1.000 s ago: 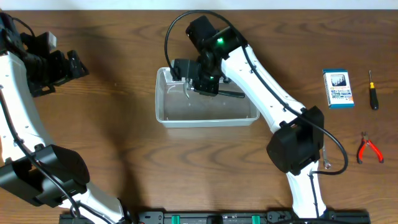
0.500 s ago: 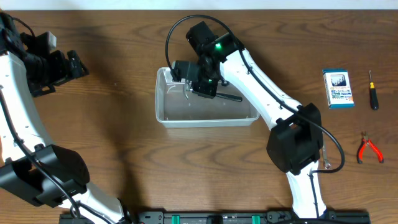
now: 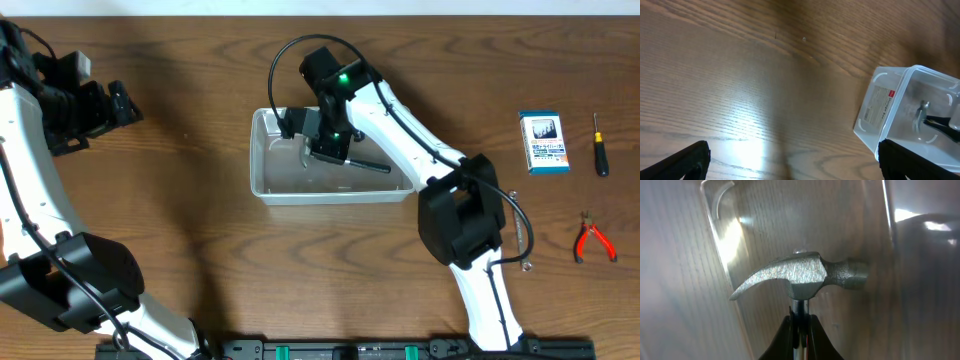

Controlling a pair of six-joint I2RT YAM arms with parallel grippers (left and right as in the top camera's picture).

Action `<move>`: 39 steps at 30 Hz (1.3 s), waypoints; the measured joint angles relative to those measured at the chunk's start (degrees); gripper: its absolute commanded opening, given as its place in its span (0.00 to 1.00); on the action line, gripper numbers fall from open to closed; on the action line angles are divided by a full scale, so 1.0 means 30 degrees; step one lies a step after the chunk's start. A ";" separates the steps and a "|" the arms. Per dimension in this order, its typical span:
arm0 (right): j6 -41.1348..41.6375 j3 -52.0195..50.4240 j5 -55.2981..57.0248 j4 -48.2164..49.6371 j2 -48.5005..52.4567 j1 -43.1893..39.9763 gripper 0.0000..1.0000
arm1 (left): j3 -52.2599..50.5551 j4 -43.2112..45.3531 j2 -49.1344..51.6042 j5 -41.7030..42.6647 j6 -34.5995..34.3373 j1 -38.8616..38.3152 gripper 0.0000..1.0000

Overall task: Pack container
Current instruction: 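Lower the hammer into the container and open the right gripper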

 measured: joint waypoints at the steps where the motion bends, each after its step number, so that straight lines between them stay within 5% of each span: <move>1: 0.0007 0.0000 -0.0029 0.0000 0.0029 0.0000 0.01 | 0.0000 0.0000 0.0000 0.0000 0.0000 0.0000 0.98; 30: 0.0248 -0.0007 -0.0911 -0.0430 0.2353 0.0000 0.02 | 0.0000 0.0000 0.0000 0.0000 0.0000 0.0000 0.98; 32: 0.0255 0.0000 -0.0925 -0.0415 0.2353 0.0000 0.05 | 0.0000 0.0000 0.0000 0.0000 0.0000 0.0000 0.98; 35: 0.0357 0.0000 -0.0925 -0.0408 0.2353 0.0000 0.27 | 0.0000 0.0000 0.0000 0.0000 0.0000 0.0000 0.98; 39: 0.0634 0.0000 -0.0962 -0.0386 0.2353 0.0000 0.43 | 0.0000 0.0000 0.0000 0.0000 0.0000 0.0000 0.98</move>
